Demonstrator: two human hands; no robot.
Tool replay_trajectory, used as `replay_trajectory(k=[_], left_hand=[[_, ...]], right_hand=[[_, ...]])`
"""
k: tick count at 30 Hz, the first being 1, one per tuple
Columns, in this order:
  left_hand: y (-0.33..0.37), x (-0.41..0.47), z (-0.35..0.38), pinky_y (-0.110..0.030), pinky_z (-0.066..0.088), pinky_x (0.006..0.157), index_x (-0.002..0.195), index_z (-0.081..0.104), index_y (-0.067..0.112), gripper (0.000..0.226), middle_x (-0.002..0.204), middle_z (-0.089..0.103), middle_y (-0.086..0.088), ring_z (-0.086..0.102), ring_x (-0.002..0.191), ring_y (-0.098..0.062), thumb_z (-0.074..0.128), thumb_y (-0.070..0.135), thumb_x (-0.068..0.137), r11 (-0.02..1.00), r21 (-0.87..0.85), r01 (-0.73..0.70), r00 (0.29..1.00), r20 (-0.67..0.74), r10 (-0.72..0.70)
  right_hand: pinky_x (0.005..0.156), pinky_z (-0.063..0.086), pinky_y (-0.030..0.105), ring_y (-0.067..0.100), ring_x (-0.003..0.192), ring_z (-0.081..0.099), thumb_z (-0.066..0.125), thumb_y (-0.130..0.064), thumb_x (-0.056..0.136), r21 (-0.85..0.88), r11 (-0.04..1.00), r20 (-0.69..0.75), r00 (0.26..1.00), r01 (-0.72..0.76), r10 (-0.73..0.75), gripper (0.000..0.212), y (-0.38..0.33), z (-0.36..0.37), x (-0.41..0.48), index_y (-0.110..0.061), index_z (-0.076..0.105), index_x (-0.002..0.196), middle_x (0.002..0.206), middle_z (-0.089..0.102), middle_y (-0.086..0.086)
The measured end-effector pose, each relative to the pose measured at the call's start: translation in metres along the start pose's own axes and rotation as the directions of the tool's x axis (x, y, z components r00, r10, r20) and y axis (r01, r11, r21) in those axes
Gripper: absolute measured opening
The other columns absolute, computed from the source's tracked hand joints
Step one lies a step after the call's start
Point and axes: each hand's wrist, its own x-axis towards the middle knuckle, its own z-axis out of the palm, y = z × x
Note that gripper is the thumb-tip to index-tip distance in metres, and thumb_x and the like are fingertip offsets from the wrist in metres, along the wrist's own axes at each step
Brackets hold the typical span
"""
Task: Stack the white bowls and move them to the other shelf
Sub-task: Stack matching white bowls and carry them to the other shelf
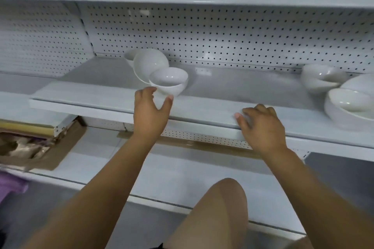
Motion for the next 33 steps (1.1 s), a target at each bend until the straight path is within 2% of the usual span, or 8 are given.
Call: replay_trajectory(k=[5, 12, 19, 22, 24, 26, 30, 33], left_hand=[[-0.028, 0.038, -0.012, -0.035, 0.041, 0.099, 0.143, 0.045, 0.015, 0.062, 0.147, 0.043, -0.009, 0.05, 0.131, -0.028, 0.062, 0.052, 0.096, 0.993, -0.083, 0.083, 0.996, 0.027, -0.081], [-0.064, 0.101, -0.024, -0.038, 0.039, 0.108, 0.154, 0.039, 0.025, 0.059, 0.153, 0.048, -0.011, 0.046, 0.14, -0.029, 0.051, 0.05, 0.103, 0.99, -0.101, 0.101, 0.982, 0.173, -0.082], [-0.079, 0.125, -0.017, -0.04, 0.04, 0.114, 0.152, 0.043, 0.029, 0.056, 0.153, 0.05, -0.007, 0.046, 0.141, -0.026, 0.049, 0.054, 0.102, 0.971, -0.18, 0.159, 0.96, 0.258, -0.109], [-0.082, 0.12, -0.012, -0.042, 0.042, 0.112, 0.151, 0.045, 0.028, 0.054, 0.15, 0.054, -0.001, 0.051, 0.137, -0.025, 0.045, 0.054, 0.103, 0.985, -0.134, 0.106, 0.969, 0.238, -0.072], [-0.082, 0.119, -0.01, -0.034, 0.041, 0.109, 0.149, 0.048, 0.027, 0.049, 0.148, 0.056, 0.001, 0.053, 0.135, -0.024, 0.044, 0.048, 0.106, 0.991, -0.122, 0.057, 0.977, 0.213, -0.03], [-0.083, 0.119, -0.009, -0.026, 0.037, 0.105, 0.148, 0.05, 0.024, 0.046, 0.148, 0.056, 0.002, 0.052, 0.135, -0.023, 0.043, 0.043, 0.107, 0.99, -0.133, 0.037, 0.982, 0.19, -0.011], [-0.085, 0.12, -0.009, -0.023, 0.033, 0.106, 0.151, 0.048, 0.024, 0.046, 0.155, 0.048, 0.006, 0.049, 0.14, -0.022, 0.043, 0.041, 0.108, 0.996, -0.094, -0.005, 0.984, 0.18, 0.021], [-0.087, 0.12, -0.007, -0.022, 0.032, 0.107, 0.152, 0.047, 0.025, 0.047, 0.157, 0.046, 0.007, 0.047, 0.141, -0.021, 0.042, 0.041, 0.108, 0.997, -0.076, -0.02, 0.983, 0.179, 0.033]], right_hand=[[0.109, 0.041, 0.04, 0.029, 0.135, 0.044, 0.053, -0.045, 0.102, 0.17, 0.985, 0.007, 1.0, -0.009, 0.008, 0.048, -0.026, 0.001, 0.003, -0.017, 0.058, 0.14, 0.144, 0.054, 0.006], [0.107, 0.031, 0.02, 0.018, 0.136, 0.049, 0.064, -0.046, 0.097, 0.414, 0.907, -0.01, 0.997, 0.075, -0.078, 0.056, -0.094, 0.012, 0.022, -0.018, 0.054, 0.145, 0.149, 0.05, 0.0], [0.111, 0.038, 0.027, 0.011, 0.136, 0.048, 0.069, -0.052, 0.092, 0.576, 0.813, 0.001, 0.994, 0.088, -0.108, 0.061, -0.143, 0.025, 0.046, -0.03, 0.05, 0.145, 0.15, 0.048, -0.008], [0.116, 0.039, 0.033, 0.01, 0.137, 0.047, 0.072, -0.052, 0.089, 0.612, 0.787, 0.023, 0.992, 0.081, -0.12, 0.064, -0.157, 0.033, 0.055, -0.031, 0.052, 0.145, 0.151, 0.048, -0.009], [0.117, 0.038, 0.031, 0.009, 0.137, 0.047, 0.075, -0.051, 0.087, 0.632, 0.772, 0.038, 0.992, 0.069, -0.119, 0.063, -0.162, 0.039, 0.061, -0.03, 0.054, 0.144, 0.152, 0.048, -0.009], [0.112, 0.041, 0.026, 0.011, 0.133, 0.051, 0.077, -0.048, 0.086, 0.646, 0.763, 0.05, 0.994, 0.039, -0.093, 0.056, -0.164, 0.045, 0.068, -0.028, 0.061, 0.136, 0.146, 0.054, -0.009], [0.087, 0.046, 0.014, 0.012, 0.111, 0.062, 0.084, -0.036, 0.082, 0.685, 0.728, 0.03, 0.999, 0.009, -0.04, 0.028, -0.163, 0.054, 0.076, -0.027, 0.067, 0.103, 0.116, 0.068, -0.01], [0.079, 0.045, 0.004, -0.004, 0.1, 0.065, 0.085, -0.026, 0.082, 0.734, 0.679, -0.026, 1.0, 0.028, -0.013, 0.022, -0.158, 0.056, 0.078, -0.02, 0.067, 0.094, 0.105, 0.071, -0.013]])
